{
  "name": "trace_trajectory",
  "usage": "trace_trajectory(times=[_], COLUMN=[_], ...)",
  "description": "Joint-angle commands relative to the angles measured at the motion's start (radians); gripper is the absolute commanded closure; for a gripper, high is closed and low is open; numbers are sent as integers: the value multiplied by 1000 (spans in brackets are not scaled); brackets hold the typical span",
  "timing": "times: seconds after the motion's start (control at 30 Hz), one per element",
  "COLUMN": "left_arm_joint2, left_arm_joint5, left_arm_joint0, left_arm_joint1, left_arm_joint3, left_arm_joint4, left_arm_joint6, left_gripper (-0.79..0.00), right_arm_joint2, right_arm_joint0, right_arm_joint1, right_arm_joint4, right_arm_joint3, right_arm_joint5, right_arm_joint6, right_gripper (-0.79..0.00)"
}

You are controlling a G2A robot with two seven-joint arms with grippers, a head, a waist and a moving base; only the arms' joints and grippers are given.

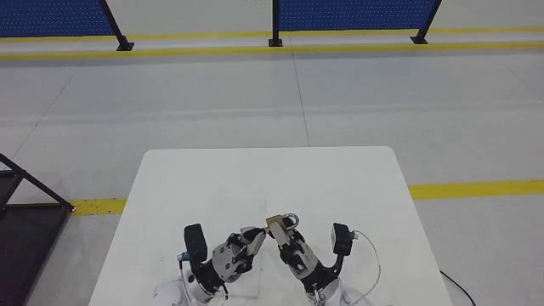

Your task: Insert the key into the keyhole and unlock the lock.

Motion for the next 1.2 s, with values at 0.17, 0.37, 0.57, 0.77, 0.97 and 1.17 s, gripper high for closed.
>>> trace_trajectory(times=[0.17,0.37,0.57,0.77,0.97,1.17], left_arm_joint2=[-3,-17,-11,-5,-5,1], left_arm_joint5=[-77,-171,-225,-229,-204,-201], left_arm_joint0=[-4,0,-14,-28,-40,-51], left_arm_joint1=[6,18,30,43,50,53], left_arm_joint3=[3,15,23,19,10,8], left_arm_joint4=[-137,-315,-517,-680,-747,-781], left_arm_joint6=[-76,-187,-344,-481,-556,-588], left_gripper=[-363,-292,-175,-169,-182,-157], right_arm_joint2=[3,6,8,7,5,3], right_arm_joint0=[-4,-5,-6,-5,-4,-3], right_arm_joint1=[1,2,3,3,3,2], right_arm_joint4=[-5,-9,-12,-13,-15,-17], right_arm_joint3=[0,-2,-2,-2,-1,-1], right_arm_joint5=[-11,-16,-17,-15,-15,-12], right_arm_joint6=[-9,-10,-9,-10,-8,-10], right_gripper=[0,0,0,0,0,0])
